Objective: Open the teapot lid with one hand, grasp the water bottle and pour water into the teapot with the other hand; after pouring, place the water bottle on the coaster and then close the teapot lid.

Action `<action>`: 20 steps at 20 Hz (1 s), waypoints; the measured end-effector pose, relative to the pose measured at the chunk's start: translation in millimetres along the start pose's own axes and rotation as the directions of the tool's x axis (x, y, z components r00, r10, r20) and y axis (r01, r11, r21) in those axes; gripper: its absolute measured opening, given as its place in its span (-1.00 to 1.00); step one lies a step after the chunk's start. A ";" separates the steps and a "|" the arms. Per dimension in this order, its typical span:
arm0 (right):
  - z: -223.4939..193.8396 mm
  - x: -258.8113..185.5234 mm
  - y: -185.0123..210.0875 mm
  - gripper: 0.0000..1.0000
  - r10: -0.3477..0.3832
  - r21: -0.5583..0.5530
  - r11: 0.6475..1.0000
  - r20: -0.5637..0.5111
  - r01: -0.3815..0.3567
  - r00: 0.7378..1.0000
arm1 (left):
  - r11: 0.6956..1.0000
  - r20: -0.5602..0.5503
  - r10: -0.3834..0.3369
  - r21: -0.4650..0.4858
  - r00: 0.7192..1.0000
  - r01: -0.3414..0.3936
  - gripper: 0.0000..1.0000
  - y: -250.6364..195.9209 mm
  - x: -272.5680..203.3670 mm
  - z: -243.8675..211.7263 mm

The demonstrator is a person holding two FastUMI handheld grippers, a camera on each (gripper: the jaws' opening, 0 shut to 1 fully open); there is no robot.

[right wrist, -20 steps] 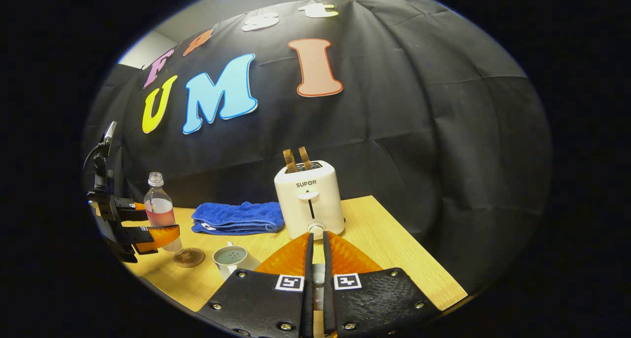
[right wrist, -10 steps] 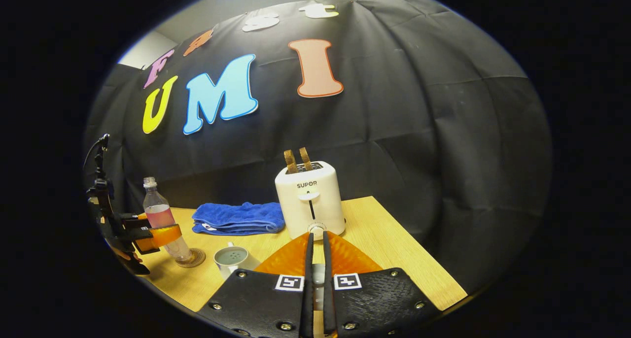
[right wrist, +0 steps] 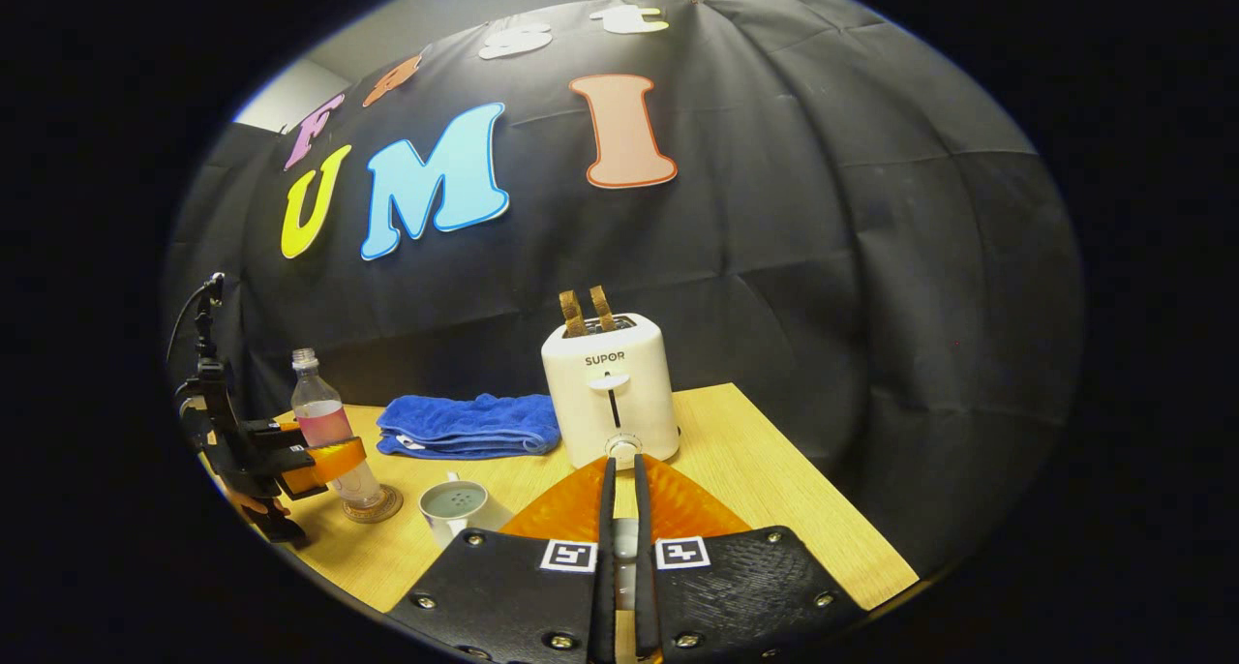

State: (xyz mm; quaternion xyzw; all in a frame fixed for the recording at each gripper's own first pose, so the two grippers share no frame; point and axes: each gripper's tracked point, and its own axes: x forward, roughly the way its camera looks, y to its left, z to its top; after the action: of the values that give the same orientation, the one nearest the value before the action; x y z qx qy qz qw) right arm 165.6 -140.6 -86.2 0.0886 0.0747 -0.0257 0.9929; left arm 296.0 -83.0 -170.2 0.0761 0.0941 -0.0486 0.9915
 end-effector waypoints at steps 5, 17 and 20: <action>-3.9 1.3 1.0 -0.84 0.001 -0.013 1.000 -0.007 -0.001 1.000 | 0.999 0.011 -0.010 -0.037 1.000 0.011 0.73 0.7 1.5 -0.3; -4.5 1.5 7.0 -0.84 0.017 -0.025 1.000 -0.007 -0.017 1.000 | 0.997 0.013 -0.038 -0.059 0.999 0.039 1.00 -4.9 -1.9 2.4; -1.6 -1.9 20.7 -0.85 0.061 -0.024 0.998 -0.004 -0.062 0.998 | 0.997 0.019 -0.028 -0.077 0.999 0.029 1.00 -0.9 -6.2 5.0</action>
State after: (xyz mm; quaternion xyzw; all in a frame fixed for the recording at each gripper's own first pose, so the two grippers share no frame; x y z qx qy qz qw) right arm 164.8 -119.9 -83.9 0.0787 0.0741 0.0060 0.9941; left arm 290.7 -84.1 -164.3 0.0359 0.0880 -0.0597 0.9937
